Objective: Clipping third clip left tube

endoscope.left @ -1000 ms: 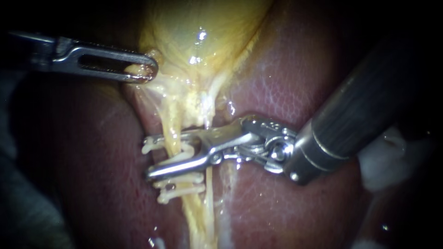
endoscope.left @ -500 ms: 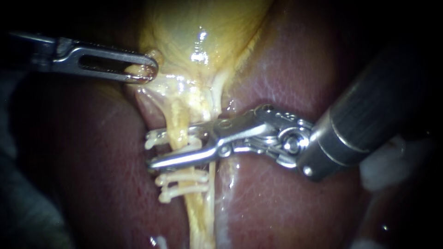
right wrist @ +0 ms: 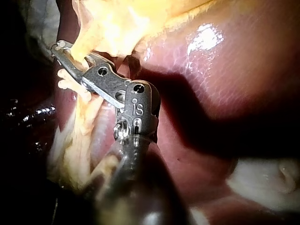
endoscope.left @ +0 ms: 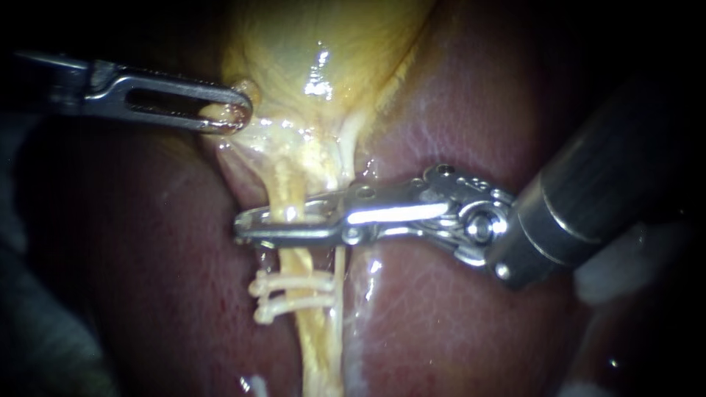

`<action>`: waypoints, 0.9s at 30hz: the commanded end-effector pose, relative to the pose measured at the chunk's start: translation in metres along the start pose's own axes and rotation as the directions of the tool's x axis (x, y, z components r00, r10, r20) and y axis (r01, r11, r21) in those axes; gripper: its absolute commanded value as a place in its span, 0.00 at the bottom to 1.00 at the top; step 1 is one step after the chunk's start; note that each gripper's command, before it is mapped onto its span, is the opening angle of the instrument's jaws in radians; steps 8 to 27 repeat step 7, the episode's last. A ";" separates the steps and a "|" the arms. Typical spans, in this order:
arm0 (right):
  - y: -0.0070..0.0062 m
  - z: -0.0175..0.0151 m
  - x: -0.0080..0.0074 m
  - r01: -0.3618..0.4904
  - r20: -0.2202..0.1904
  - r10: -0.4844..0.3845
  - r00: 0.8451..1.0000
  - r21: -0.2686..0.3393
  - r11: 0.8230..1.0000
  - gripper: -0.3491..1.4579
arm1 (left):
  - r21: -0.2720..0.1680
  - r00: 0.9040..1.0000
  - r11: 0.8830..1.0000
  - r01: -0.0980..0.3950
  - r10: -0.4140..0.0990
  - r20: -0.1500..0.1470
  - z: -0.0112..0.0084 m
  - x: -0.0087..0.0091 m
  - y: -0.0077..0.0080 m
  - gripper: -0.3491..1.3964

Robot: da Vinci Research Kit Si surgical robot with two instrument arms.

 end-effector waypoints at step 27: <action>0.0002 0.0001 -0.0003 0.002 0.001 -0.002 1.000 0.001 1.000 0.00 | 0.000 1.000 1.000 0.000 0.000 0.000 0.0000 0.0000 0.0000 0.00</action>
